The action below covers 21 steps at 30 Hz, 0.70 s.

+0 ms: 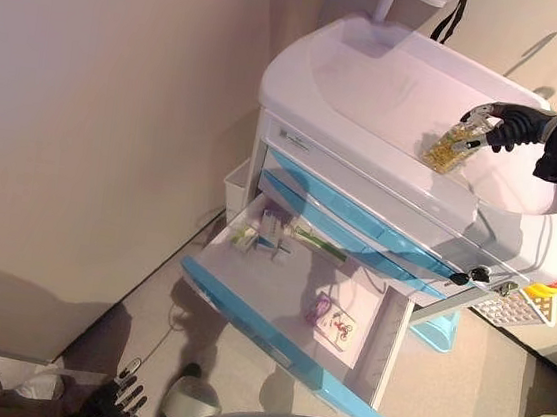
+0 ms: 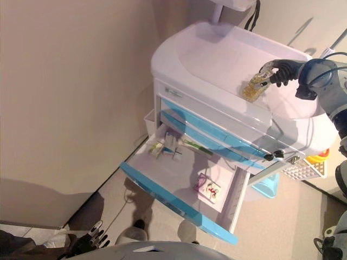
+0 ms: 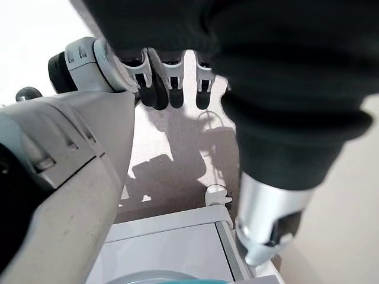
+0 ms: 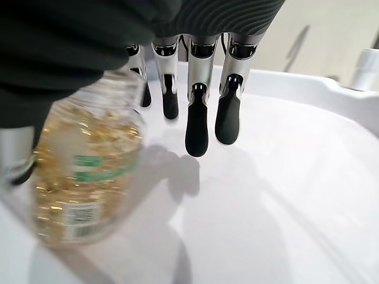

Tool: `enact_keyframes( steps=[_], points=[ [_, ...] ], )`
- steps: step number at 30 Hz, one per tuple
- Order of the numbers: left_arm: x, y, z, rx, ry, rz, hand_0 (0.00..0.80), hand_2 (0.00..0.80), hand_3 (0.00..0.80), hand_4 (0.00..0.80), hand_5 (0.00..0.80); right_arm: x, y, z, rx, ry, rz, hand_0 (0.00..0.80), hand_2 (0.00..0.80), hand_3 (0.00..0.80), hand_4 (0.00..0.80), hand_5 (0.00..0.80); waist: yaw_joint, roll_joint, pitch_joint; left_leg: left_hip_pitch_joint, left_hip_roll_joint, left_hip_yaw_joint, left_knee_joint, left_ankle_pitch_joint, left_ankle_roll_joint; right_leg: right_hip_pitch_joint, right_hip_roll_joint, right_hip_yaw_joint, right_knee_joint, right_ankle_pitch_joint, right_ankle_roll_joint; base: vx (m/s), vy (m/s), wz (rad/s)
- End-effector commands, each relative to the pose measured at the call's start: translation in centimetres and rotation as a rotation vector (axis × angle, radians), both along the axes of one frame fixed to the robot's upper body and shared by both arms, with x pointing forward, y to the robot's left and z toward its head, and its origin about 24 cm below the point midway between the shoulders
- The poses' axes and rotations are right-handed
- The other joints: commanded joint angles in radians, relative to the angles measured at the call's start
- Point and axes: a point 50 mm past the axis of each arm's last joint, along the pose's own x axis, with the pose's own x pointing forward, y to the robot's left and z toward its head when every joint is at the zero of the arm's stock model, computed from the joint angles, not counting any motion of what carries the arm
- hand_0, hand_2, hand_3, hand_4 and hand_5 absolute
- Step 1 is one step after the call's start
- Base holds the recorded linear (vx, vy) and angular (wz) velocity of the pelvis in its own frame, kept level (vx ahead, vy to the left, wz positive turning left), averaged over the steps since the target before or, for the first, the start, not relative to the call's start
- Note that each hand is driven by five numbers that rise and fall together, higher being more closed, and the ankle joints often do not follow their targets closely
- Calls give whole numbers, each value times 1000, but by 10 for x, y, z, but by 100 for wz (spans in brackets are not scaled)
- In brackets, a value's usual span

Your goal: Open the drawer and pick up the medicine

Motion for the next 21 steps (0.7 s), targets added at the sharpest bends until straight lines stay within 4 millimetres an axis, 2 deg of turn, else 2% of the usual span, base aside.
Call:
enact_keyframes(
  steps=[1, 10, 21],
  points=[
    [1, 9, 6, 32, -14, -56, 0, 0, 0, 0, 0, -3, -4, 31, -72, -91, -35, 0, 0, 0, 0, 0, 13, -6, -15, -37, -32, -34, 43, -48, 57, -21, -38, -27, 97, -3, 43, 0, 0, 0],
    [2, 10, 6, 30, -10, -52, 0, 0, 0, 0, 0, -4, -2, 44, -82, -174, -35, 0, 0, 0, 0, 0, 4, -4, -16, -38, -32, -29, 44, -48, 57, -26, -39, -20, 98, 0, 44, 0, 0, 0],
    [4, 8, 6, 28, -21, -52, 0, 0, 0, 0, 0, -10, -2, 74, -87, -292, -55, 0, 0, 0, 0, 0, -6, -8, -21, -38, -32, -20, 45, -50, 57, -29, -39, -15, 96, 4, 44, 0, 0, 0]
  ],
)
